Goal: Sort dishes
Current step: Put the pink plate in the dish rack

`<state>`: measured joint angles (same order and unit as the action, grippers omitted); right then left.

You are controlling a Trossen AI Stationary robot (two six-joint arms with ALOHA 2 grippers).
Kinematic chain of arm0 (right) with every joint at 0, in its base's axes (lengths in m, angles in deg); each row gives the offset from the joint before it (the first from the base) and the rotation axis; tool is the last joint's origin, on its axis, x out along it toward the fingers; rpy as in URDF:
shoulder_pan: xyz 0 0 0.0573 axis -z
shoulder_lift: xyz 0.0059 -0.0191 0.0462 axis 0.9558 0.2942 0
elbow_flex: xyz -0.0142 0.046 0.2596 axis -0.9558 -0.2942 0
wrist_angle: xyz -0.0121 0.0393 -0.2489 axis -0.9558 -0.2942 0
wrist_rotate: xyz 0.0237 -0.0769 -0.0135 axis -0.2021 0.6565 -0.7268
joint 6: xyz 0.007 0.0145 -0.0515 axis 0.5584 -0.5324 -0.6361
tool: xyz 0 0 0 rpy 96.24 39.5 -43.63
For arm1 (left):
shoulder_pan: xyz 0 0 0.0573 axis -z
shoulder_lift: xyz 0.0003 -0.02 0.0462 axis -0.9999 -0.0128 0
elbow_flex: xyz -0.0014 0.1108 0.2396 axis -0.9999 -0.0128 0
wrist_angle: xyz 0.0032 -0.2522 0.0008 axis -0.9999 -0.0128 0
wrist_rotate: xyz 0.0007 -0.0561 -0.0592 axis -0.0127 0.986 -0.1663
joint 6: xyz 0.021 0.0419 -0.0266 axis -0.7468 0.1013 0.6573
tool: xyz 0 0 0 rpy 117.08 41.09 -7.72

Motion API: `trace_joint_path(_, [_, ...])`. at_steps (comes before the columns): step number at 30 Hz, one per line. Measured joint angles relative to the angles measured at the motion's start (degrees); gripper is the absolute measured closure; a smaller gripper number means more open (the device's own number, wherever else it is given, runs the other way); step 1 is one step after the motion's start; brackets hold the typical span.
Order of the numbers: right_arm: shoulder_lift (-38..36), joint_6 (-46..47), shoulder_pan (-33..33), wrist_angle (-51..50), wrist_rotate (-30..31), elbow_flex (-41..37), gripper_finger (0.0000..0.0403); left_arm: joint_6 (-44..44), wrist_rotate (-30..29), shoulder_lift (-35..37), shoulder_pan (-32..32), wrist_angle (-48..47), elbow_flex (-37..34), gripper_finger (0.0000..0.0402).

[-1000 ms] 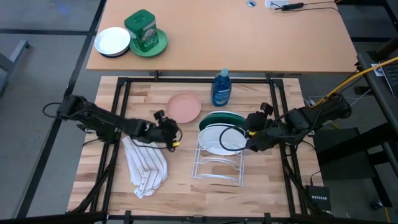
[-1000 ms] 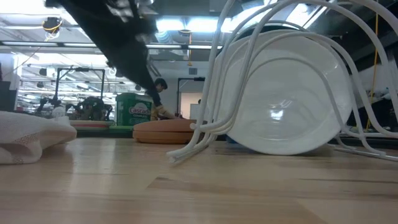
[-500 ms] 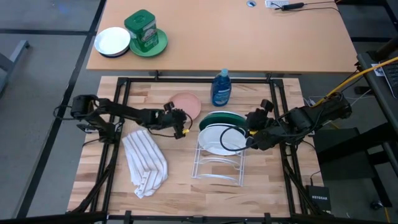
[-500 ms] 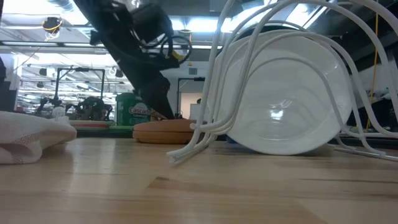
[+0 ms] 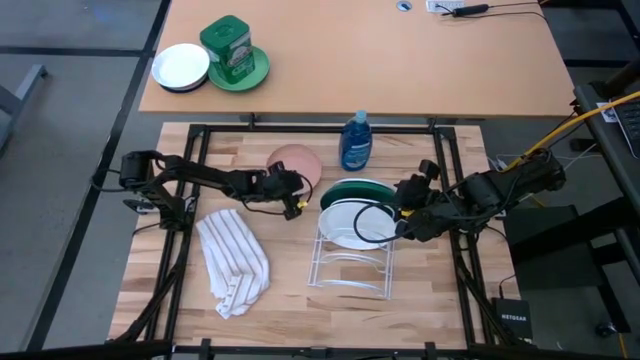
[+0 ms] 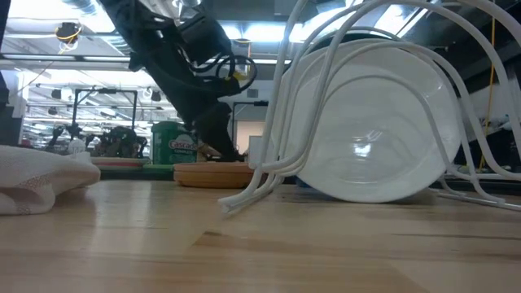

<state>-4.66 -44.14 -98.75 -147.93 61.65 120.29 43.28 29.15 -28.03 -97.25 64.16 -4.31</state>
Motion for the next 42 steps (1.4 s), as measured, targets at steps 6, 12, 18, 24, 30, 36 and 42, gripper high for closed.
trace_joint_path(6, [0.0, 0.0, 0.0, 0.0, 1.6, 0.0, 0.0219, 0.1, 0.0, 0.0, 0.3, 0.6, 0.0, 0.0229])
trace_joint_path(12, [0.0, 0.0, 0.0, 0.0, 1.7, 0.0, 0.0219, 0.1, 0.0, 0.0, 2.0, 0.3, 0.0, 0.0229])
trace_joint_path(18, [0.0, 0.0, 0.0, 0.0, 1.7, 0.0, 0.0219, 0.1, 0.1, -0.5, 2.7, 0.3, 0.0, 0.0229])
trace_joint_path(24, [0.0, 0.0, 0.0, 0.1, 1.7, 0.0, 0.0219, 0.0, 0.0, -2.4, 1.7, 1.4, 0.0, 0.0229])
trace_joint_path(30, [0.0, 0.0, 0.0, 0.1, 1.7, 0.0, 0.0219, -0.1, 0.0, -3.7, 0.6, 1.7, 0.0, 0.0229])
trace_joint_path(36, [0.0, 0.0, 0.0, 0.1, 1.7, 0.0, 0.0219, -0.8, 0.0, -3.8, 0.3, 1.4, 0.0, 0.0260])
trace_joint_path(42, [0.0, 0.0, 0.0, 0.1, 1.7, 0.0, 0.0219, -2.5, 0.0, -3.8, 0.3, 1.0, 0.0, 0.0329])
